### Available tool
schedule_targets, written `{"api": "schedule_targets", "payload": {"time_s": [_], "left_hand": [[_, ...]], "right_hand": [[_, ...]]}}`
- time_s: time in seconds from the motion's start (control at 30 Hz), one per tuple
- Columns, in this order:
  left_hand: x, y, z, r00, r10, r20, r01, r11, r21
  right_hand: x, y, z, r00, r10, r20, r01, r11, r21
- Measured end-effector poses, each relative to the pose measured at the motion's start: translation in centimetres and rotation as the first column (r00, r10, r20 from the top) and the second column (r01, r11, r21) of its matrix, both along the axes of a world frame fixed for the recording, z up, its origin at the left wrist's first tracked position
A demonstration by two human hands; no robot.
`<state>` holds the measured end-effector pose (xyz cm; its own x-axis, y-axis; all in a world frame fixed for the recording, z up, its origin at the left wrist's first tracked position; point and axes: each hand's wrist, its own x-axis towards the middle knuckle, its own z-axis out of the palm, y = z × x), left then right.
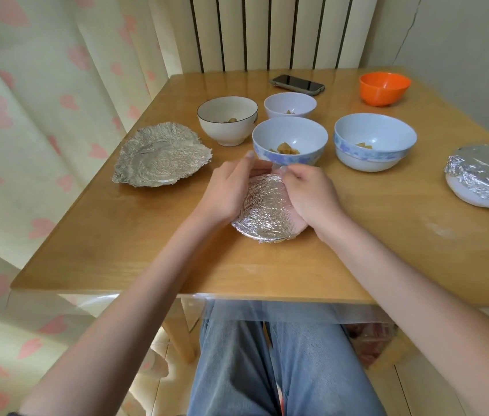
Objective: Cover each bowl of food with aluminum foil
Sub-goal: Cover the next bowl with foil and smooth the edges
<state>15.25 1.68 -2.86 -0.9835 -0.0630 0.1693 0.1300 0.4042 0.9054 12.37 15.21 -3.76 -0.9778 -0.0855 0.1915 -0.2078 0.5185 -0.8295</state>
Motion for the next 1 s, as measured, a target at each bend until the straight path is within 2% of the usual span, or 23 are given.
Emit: {"api": "schedule_targets", "payload": {"time_s": [0.07,0.2,0.3,0.4,0.5,0.6,0.67,0.7,0.73,0.8,0.87,0.9,0.93,1.0], "left_hand": [[0.0,0.0,-0.2,0.999,0.033,0.0,-0.033,0.999,0.018],[-0.2,0.4,-0.4,0.996,0.092,0.018,-0.092,0.995,0.028],[0.0,0.5,-0.4,0.991,0.126,0.032,-0.127,0.992,0.028],[0.7,0.8,-0.5,0.975,0.218,0.049,-0.22,0.973,0.062],[1.3,1.1,-0.7,0.955,0.289,0.072,-0.292,0.955,0.048],[1.9,-0.4,-0.2,0.978,0.189,0.092,-0.191,0.981,0.012],[2.8,-2.2,1.1,1.0,-0.018,0.025,0.02,0.993,-0.118],[3.1,-2.8,2.0,0.985,-0.17,0.026,0.172,0.956,-0.237],[3.3,-2.9,3.0,0.945,-0.317,0.084,0.325,0.871,-0.368],[3.1,-1.9,4.8,0.837,-0.468,0.283,0.537,0.604,-0.589],[1.7,-0.1,5.7,0.781,-0.463,0.419,0.592,0.334,-0.733],[1.0,0.8,5.9,0.772,-0.443,0.455,0.592,0.241,-0.769],[0.5,1.6,6.0,0.766,-0.421,0.485,0.594,0.176,-0.785],[-0.2,2.2,5.7,0.759,-0.387,0.523,0.603,0.115,-0.79]], "right_hand": [[0.1,0.3,-0.5,0.997,-0.07,0.017,0.071,0.993,-0.092],[0.5,-1.0,-1.4,0.971,-0.151,0.184,0.202,0.934,-0.295],[0.5,-1.4,-1.2,0.954,-0.225,0.197,0.276,0.916,-0.291],[0.0,-1.2,-1.2,0.956,-0.165,0.244,0.231,0.933,-0.274],[-0.5,-0.9,-0.3,0.951,0.006,0.31,0.092,0.949,-0.303],[0.0,1.4,0.8,0.947,0.103,0.305,0.009,0.939,-0.344],[1.6,4.1,0.9,0.984,0.002,0.177,0.05,0.956,-0.289],[3.0,5.4,0.7,0.993,-0.062,0.103,0.083,0.972,-0.221],[4.5,6.4,0.5,0.994,-0.095,0.044,0.101,0.984,-0.147],[7.4,7.2,-0.1,0.998,-0.07,0.001,0.07,0.998,0.008],[9.2,7.0,-0.8,1.0,-0.003,-0.022,0.006,0.989,0.145],[9.7,6.8,-1.0,0.999,-0.001,-0.035,0.007,0.984,0.178],[10.0,6.5,-1.2,0.999,-0.02,-0.045,0.027,0.984,0.177],[10.4,5.8,-1.2,0.995,-0.076,-0.059,0.083,0.99,0.117]]}}
